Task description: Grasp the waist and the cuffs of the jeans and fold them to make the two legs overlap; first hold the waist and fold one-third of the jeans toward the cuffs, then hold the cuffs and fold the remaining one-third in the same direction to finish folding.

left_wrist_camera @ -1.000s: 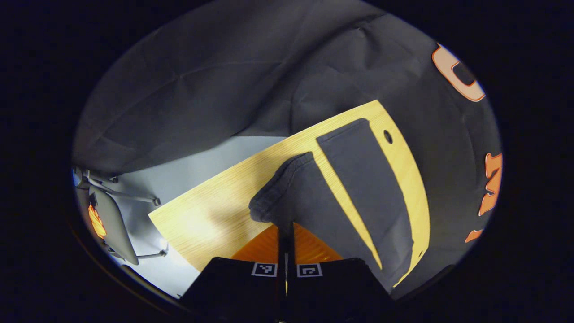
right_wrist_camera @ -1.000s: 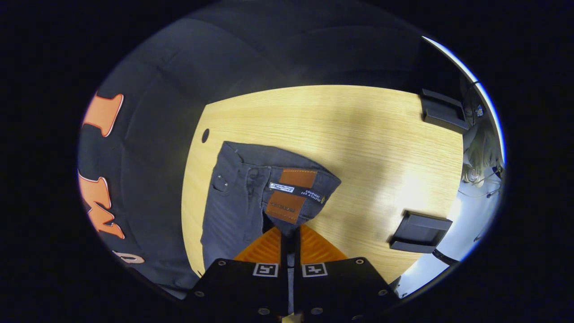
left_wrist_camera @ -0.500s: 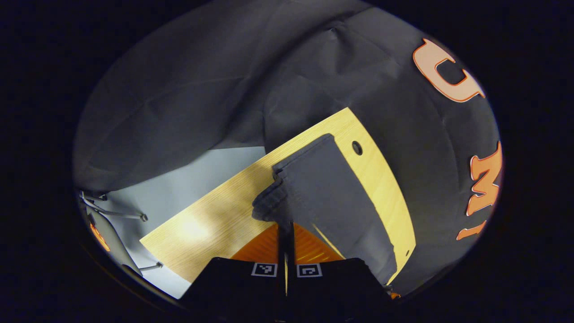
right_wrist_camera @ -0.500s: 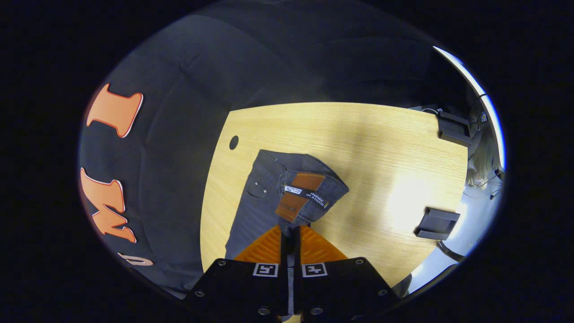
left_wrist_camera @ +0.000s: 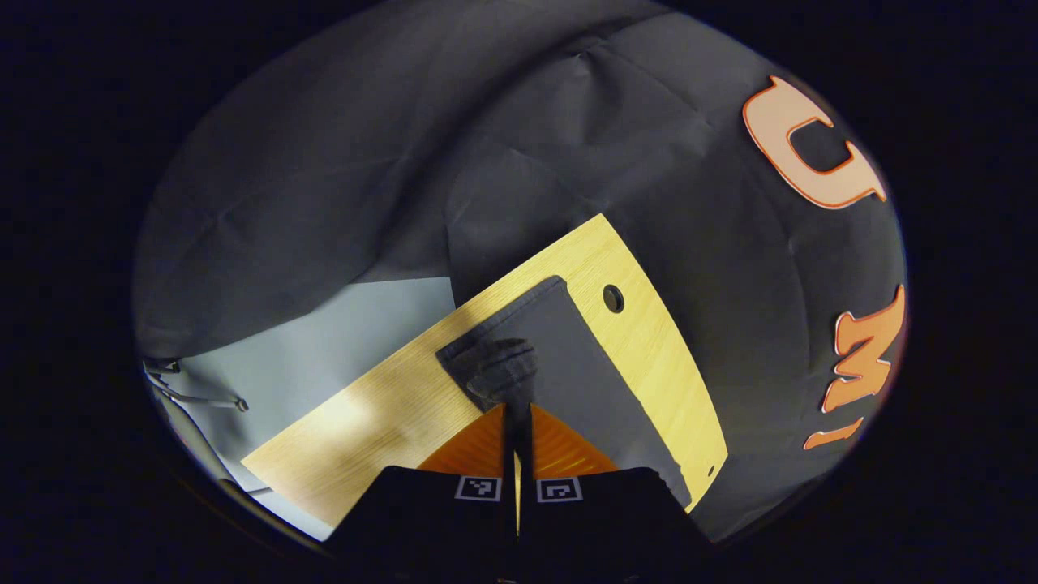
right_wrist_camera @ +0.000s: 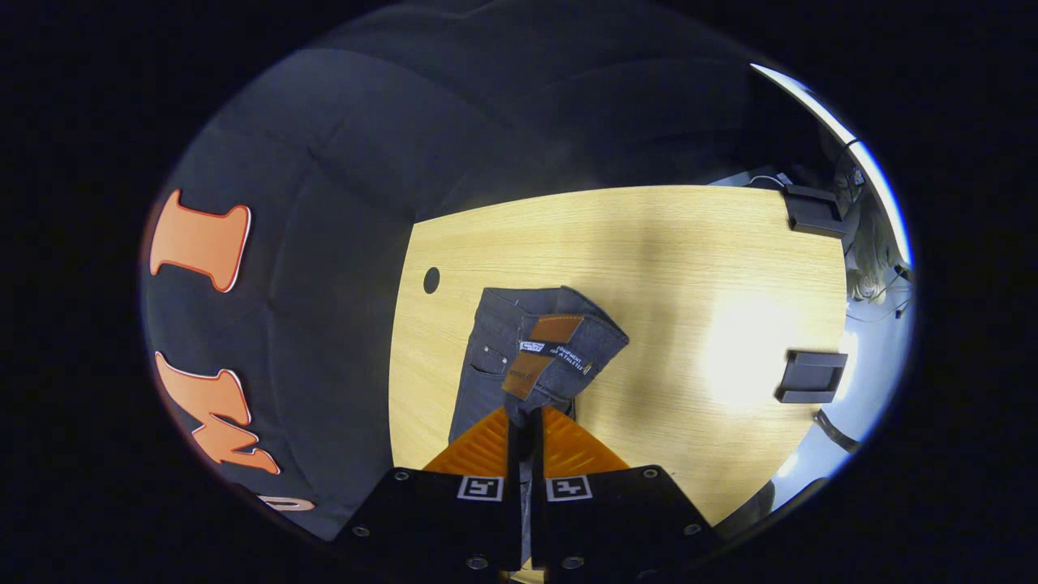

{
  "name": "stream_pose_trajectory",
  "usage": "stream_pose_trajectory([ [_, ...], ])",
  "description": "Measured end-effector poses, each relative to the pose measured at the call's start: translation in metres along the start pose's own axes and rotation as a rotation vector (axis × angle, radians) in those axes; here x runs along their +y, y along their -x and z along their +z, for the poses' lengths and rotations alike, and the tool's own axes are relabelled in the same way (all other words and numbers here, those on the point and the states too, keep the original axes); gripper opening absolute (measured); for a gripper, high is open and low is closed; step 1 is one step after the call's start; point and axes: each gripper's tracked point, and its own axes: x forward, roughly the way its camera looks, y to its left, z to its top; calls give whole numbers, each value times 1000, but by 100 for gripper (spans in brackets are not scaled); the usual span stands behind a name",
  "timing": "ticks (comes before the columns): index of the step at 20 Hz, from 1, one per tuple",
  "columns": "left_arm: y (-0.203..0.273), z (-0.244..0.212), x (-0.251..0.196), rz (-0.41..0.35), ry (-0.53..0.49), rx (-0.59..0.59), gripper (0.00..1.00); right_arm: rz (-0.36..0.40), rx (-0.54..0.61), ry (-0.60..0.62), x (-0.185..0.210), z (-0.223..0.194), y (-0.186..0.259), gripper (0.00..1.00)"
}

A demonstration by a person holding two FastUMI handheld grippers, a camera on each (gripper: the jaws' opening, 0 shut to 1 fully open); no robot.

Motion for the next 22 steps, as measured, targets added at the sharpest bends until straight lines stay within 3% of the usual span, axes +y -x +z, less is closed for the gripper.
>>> stream_pose_trajectory([
  [9,-34,24,-21,96,-1,-46,1,15,60,-1,23,11,-37,5],
  [22,-103,42,-40,211,-56,29,1,-36,173,-36,64,11,-113,5],
])
